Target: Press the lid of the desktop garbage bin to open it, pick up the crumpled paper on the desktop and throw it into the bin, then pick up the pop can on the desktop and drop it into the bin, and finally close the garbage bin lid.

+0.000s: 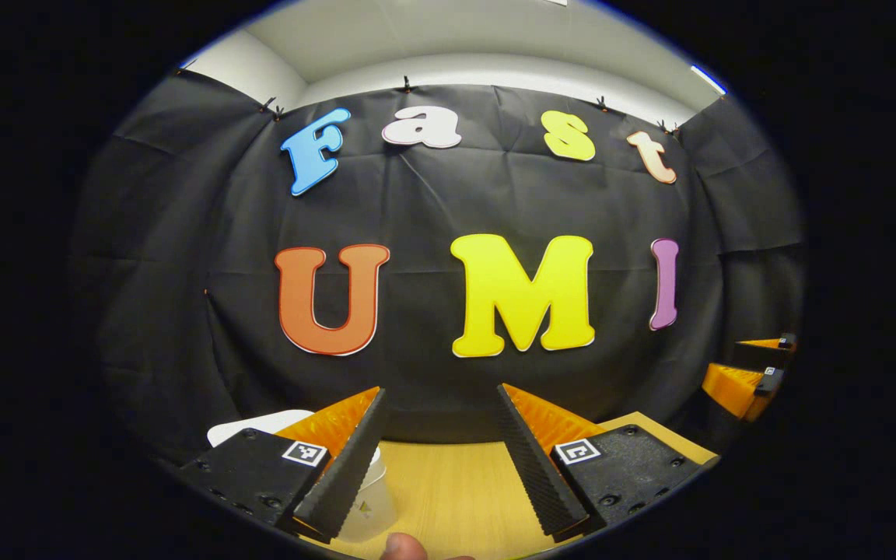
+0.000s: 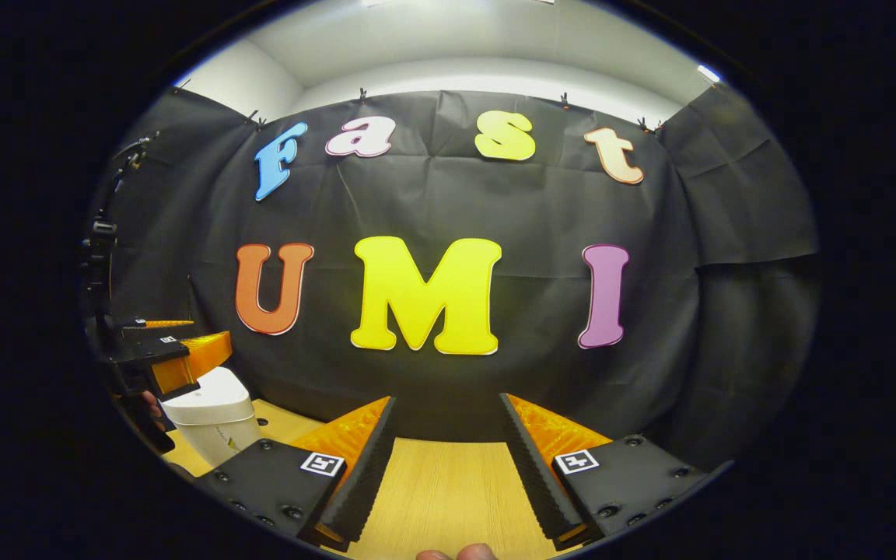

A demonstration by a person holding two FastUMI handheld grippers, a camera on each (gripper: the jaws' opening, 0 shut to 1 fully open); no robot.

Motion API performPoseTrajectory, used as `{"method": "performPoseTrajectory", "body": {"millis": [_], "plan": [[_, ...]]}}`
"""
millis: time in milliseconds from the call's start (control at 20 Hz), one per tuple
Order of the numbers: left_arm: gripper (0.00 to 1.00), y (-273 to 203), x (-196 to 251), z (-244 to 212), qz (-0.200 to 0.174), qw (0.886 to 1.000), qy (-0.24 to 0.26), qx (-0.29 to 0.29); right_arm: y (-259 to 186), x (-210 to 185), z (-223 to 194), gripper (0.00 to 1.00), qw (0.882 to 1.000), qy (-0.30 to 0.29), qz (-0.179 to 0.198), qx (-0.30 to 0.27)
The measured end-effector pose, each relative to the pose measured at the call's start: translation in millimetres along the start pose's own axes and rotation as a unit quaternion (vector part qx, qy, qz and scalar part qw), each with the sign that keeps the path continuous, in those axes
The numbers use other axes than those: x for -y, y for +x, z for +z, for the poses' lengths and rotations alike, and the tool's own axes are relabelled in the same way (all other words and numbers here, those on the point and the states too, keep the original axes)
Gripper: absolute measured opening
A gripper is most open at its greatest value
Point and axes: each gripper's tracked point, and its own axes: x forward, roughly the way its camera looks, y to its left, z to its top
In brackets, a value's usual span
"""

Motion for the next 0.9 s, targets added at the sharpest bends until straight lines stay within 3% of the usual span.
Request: {"method": "performPoseTrajectory", "body": {"millis": [450, 900], "plan": [[0.90, -23, 19, 0, -0.028, 1.000, -0.013, 0.002, 1, 2, 7, 0.82, 1.000, 0.004, -0.010, 0.013], [0.91, -26, 9, -10, -0.016, 1.000, -0.017, -0.009, 3, -7, 11, 0.82, 1.000, -0.001, -0.002, 0.015]]}}
